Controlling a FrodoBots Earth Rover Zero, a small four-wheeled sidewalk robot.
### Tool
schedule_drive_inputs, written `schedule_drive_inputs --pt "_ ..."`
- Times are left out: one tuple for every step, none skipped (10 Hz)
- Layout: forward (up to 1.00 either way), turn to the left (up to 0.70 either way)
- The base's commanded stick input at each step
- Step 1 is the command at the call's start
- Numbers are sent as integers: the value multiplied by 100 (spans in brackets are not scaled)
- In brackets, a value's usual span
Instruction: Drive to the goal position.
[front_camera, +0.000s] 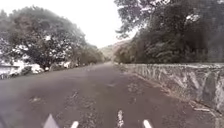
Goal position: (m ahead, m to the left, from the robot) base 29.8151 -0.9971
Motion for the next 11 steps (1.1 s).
schedule_drive_inputs --pt "50 0" --pt "50 0" --pt "50 0" --pt "50 0" --pt "50 0" --pt "50 0" --pt "50 0" --pt "50 0" --pt "50 0" --pt "50 0" --pt "50 0"
